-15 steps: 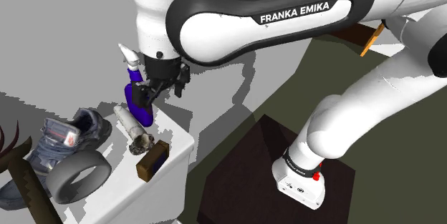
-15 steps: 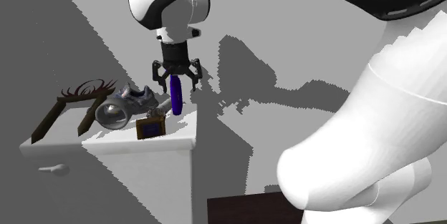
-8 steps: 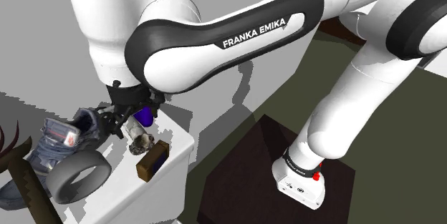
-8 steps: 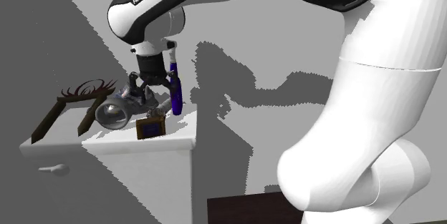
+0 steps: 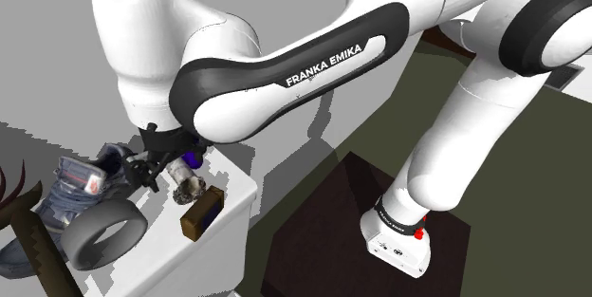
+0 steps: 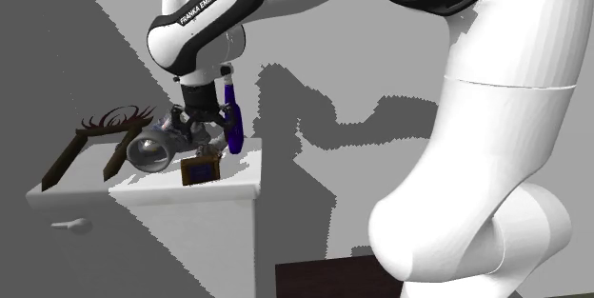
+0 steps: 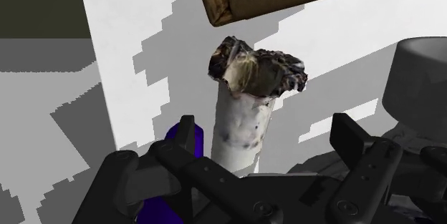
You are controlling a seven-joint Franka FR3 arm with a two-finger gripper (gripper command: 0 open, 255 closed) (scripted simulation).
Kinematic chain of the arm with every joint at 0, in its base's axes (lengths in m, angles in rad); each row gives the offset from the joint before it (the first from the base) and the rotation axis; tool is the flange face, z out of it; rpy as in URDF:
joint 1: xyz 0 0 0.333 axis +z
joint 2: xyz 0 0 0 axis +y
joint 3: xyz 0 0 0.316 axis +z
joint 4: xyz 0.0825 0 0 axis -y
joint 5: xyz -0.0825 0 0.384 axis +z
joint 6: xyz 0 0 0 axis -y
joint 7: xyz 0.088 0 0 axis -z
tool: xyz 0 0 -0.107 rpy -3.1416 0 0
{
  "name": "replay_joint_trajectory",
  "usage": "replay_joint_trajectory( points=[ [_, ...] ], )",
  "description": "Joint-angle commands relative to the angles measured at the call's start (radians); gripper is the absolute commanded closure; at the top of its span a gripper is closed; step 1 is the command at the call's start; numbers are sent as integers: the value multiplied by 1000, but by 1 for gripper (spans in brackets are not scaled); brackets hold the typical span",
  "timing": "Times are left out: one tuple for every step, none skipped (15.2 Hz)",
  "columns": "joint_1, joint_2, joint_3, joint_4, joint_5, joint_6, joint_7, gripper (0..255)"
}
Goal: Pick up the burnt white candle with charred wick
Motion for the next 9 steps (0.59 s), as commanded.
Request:
replay_joint_trajectory(
  points=[
    [0, 10, 0, -22, 4, 2, 1, 255],
    [0, 8, 0, -26, 6, 5, 0, 255],
    [-1, -1, 0, -28, 13, 0, -4, 255],
    [2, 12, 1, -21, 3, 2, 5, 255],
    [6, 25, 3, -15, -8, 4, 16, 255],
    [8, 29, 5, -8, -11, -1, 20, 255],
    [8, 33, 4, -6, -14, 0, 21, 255],
    [12, 37, 7, -1, -17, -2, 29, 255],
    [14, 38, 8, 1, -18, -4, 31, 255]
  ],
)
